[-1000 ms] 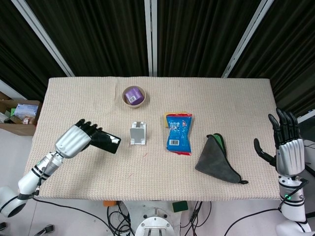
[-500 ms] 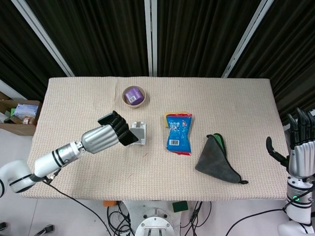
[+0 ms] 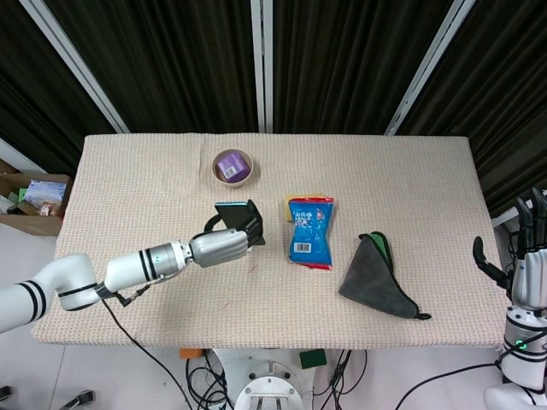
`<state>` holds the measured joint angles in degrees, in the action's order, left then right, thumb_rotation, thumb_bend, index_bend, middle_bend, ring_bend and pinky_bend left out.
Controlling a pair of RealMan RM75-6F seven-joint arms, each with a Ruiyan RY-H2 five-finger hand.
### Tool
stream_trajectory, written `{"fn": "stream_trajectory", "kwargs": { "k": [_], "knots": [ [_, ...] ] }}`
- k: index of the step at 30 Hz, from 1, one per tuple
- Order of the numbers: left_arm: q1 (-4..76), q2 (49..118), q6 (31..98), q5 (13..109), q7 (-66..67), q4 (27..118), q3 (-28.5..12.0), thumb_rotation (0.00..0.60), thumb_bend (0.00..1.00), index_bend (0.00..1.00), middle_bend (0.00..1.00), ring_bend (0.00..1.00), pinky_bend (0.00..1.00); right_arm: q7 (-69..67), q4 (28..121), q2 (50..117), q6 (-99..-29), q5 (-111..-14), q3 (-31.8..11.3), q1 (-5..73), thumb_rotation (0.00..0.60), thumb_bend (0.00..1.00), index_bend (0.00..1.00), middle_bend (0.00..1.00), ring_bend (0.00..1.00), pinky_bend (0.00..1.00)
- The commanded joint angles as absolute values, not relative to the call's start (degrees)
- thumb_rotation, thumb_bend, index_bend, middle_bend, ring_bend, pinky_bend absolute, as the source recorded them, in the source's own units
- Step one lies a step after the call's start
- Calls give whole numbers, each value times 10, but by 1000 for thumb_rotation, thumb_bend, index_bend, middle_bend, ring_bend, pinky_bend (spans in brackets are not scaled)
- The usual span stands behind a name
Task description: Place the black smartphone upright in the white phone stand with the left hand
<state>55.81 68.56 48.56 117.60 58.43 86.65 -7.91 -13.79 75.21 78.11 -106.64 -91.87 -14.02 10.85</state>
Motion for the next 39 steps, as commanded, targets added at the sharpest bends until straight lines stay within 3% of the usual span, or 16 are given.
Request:
{"fn": "stream_trajectory", "kwargs": {
  "k": [1, 13, 39],
  "knots": [
    [570, 697, 464, 1174, 604, 868, -85, 600, 429, 673, 700, 598, 608, -140, 750, 782, -1063, -917, -139, 108, 600, 435, 0, 0, 0, 0],
    [594, 706, 366, 1155, 653, 860, -75, 600, 427, 695, 692, 598, 601, -150, 742, 784, -1060, -912, -142, 108, 600, 435, 0, 0, 0, 0],
    [613, 745, 361, 1141, 624, 819, -47, 600, 428, 697, 681, 587, 593, -168, 715, 796, -1057, -909, -141, 107, 600, 435, 0, 0, 0, 0]
  ]
}}
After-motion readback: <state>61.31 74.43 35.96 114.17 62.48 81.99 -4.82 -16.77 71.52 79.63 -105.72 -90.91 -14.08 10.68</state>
